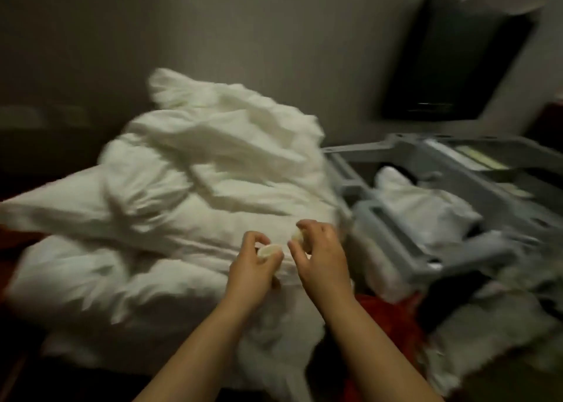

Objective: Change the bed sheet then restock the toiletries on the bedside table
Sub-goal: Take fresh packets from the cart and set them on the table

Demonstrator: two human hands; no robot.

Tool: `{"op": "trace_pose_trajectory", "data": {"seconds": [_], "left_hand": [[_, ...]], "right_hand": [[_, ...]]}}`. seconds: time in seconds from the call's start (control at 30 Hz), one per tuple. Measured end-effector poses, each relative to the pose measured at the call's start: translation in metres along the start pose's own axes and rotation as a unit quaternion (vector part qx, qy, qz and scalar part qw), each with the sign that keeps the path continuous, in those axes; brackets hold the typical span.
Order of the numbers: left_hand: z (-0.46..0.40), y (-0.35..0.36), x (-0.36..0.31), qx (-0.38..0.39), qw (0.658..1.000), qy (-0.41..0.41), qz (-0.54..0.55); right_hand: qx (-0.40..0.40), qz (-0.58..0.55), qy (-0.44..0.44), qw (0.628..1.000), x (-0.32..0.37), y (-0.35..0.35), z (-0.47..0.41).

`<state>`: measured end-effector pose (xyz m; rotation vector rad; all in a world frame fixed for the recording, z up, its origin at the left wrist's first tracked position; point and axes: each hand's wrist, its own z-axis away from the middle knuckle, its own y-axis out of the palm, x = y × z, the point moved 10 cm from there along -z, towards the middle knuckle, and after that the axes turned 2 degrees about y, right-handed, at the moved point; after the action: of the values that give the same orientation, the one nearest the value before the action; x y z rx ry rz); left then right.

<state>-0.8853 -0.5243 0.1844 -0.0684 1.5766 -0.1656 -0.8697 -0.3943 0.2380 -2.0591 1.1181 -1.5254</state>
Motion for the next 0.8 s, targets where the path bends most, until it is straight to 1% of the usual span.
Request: {"op": "trace_pose_trajectory", "data": {"seconds": [0.07,0.1,0.17,0.27,0.37,0.47,0.57,0.63,0.73,0.8], "left_hand": [[-0.001,0.081,-0.023,0.038,0.999,0.026,0.028],[0.002,0.140,-0.038,0.067,0.996,0.044,0.042],[0.012,0.248,-0.063,0.109,0.990,0.053,0.077],[0.035,0.400,-0.093,0.193,0.974,0.040,0.108],[0.054,0.508,-0.115,0.242,0.962,-0.001,0.129],[0.047,0.578,-0.129,0.259,0.951,-0.043,0.163],[0.017,0.626,-0.136,0.250,0.949,-0.066,0.179],[-0.011,0.647,-0.140,0.228,0.958,-0.056,0.166],[-0.065,0.669,-0.147,0.174,0.980,-0.003,0.091],[-0.105,0.682,-0.152,0.135,0.989,0.016,0.063]], "right_hand": [[-0.047,0.006,0.035,0.998,-0.054,-0.069,0.002],[-0.069,0.015,0.056,0.996,-0.092,-0.115,0.007],[-0.097,0.048,0.081,0.991,-0.158,-0.197,0.017],[-0.134,0.105,0.133,0.976,-0.251,-0.312,0.037],[-0.136,0.122,0.186,0.965,-0.322,-0.396,0.048],[-0.136,0.126,0.196,0.963,-0.373,-0.440,0.035],[-0.132,0.121,0.186,0.966,-0.412,-0.456,0.004],[-0.130,0.120,0.183,0.967,-0.437,-0.462,-0.024],[-0.117,0.102,0.186,0.970,-0.473,-0.467,-0.076],[-0.103,0.099,0.188,0.972,-0.495,-0.472,-0.112]]}}
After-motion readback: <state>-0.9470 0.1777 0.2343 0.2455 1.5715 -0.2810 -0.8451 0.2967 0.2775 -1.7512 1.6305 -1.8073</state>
